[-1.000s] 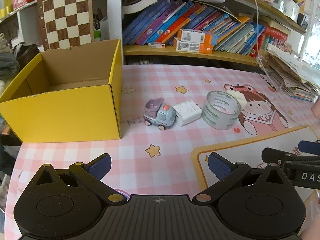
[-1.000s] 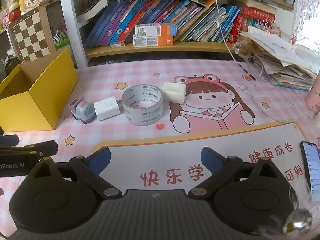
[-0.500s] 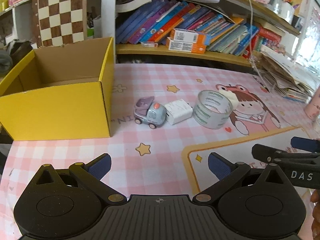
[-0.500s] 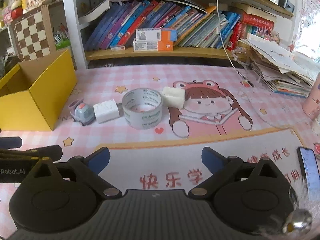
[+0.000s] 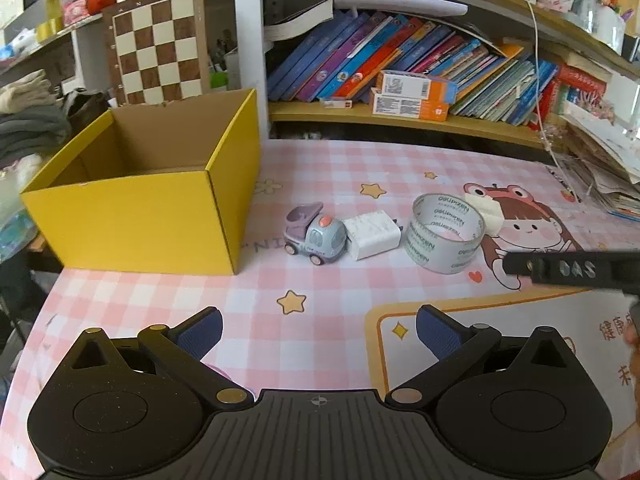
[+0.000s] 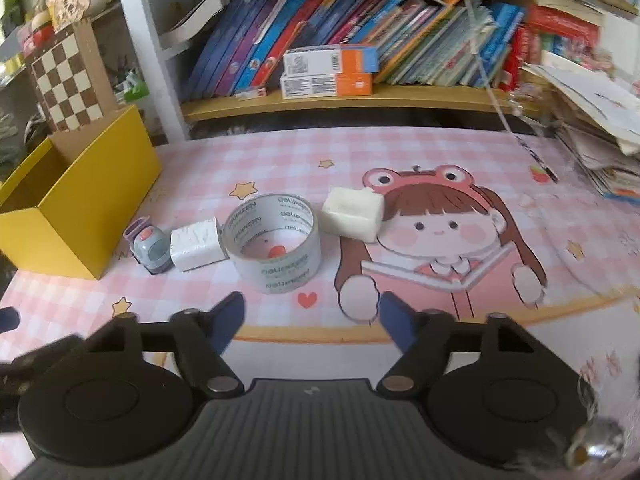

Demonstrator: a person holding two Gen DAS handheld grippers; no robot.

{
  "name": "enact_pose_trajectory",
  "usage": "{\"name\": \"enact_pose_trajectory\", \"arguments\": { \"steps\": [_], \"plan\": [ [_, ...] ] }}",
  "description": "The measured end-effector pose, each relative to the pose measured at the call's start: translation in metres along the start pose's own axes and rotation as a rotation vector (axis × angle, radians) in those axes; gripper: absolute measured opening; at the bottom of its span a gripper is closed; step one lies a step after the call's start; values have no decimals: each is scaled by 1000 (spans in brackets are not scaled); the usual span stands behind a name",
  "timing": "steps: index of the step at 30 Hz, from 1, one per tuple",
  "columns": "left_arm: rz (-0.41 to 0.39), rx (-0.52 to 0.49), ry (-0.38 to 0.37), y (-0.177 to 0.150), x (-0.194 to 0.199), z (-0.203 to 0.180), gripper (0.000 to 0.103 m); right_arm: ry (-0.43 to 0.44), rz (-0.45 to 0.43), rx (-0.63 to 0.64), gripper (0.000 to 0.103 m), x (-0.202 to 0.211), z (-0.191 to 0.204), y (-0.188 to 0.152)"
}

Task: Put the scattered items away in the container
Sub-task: 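Reach the right tool to the clear tape roll and close on its rim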

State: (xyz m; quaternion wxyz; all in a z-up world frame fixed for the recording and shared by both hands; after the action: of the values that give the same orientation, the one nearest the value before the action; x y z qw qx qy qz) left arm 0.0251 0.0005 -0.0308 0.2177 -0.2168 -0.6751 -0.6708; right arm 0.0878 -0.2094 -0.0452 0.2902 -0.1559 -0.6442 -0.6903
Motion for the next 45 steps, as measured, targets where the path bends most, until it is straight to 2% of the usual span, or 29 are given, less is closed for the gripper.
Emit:
{"name": "enact_pose_trajectory", "arguments": {
  "steps": [3, 15, 25, 32, 40, 45],
  "plan": [
    [1, -1, 26, -3, 4, -4, 103, 19, 5, 29, 56, -17, -3, 7],
    [-2, -38, 82, -5, 10, -16, 103, 53, 38, 83, 45, -74, -6, 24],
    [-23, -105, 61, 1, 2, -25, 103, 61, 92, 57, 38, -96, -9, 23],
    [-76, -168, 19, 15, -10, -32, 103, 71, 111, 84, 30, -102, -3, 23],
    [-75, -218, -3, 19, -27, -35, 103, 70, 135, 105, 26, -111, 4, 23],
    [-73, -242, -12, 22, -40, -33, 103, 67, 135, 99, 15, -113, 3, 23]
  ]
}}
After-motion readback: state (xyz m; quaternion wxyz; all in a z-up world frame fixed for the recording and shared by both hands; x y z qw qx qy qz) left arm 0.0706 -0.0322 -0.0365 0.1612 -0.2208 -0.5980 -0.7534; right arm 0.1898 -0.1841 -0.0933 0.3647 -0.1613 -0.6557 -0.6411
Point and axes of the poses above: each gripper's, at about its wrist camera, not at the fingertips, and x roughly against the way its jaws point, z to its left, y to its top, the point moved 4 cm from there along -x, roughly the way its jaws point, and after that the axes turned 9 degrees about -z, right-handed, at the moved point
